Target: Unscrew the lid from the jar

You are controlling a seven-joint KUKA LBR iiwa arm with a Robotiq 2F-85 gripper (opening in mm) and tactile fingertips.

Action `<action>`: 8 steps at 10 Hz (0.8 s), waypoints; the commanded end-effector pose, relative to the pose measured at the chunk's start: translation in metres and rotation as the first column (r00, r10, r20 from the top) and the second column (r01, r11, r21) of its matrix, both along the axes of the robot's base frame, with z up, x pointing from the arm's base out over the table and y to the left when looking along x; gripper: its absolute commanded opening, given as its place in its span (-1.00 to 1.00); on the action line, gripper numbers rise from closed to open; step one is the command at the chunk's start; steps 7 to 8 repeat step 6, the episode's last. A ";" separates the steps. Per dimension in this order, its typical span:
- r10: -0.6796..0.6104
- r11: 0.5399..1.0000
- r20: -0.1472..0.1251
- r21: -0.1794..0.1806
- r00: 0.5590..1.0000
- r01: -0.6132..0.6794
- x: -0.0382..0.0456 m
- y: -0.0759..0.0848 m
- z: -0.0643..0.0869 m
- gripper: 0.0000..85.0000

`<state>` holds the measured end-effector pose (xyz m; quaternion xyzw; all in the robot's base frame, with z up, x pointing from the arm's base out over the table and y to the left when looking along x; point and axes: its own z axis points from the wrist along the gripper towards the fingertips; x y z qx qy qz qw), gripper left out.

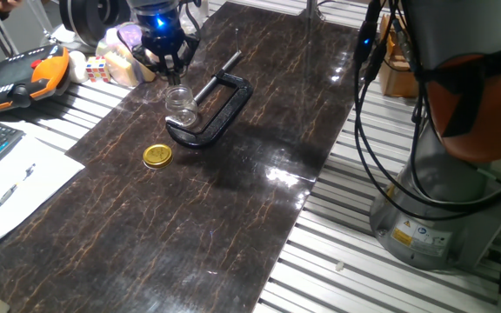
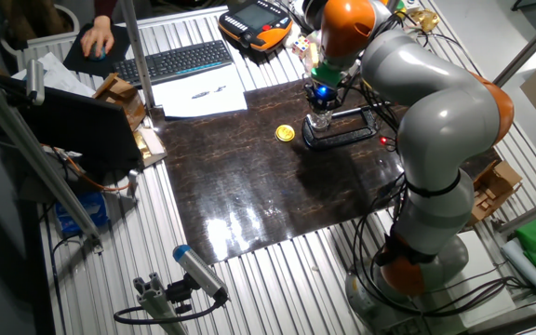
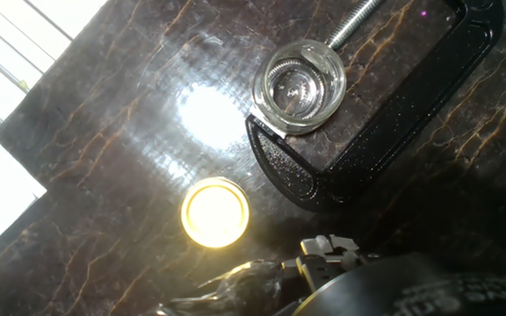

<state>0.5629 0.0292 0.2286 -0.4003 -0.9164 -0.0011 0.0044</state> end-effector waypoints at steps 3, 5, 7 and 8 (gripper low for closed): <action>0.004 1.000 0.001 0.001 1.000 -0.004 0.0002 0.001 -0.001 -0.98; 0.005 1.000 0.001 0.002 1.000 -0.005 0.0008 0.002 -0.001 -0.98; 0.005 1.000 0.003 0.001 1.000 -0.005 0.0006 0.002 -0.002 -0.98; 0.005 1.000 0.003 0.001 1.000 -0.005 0.0006 0.002 -0.002 -0.98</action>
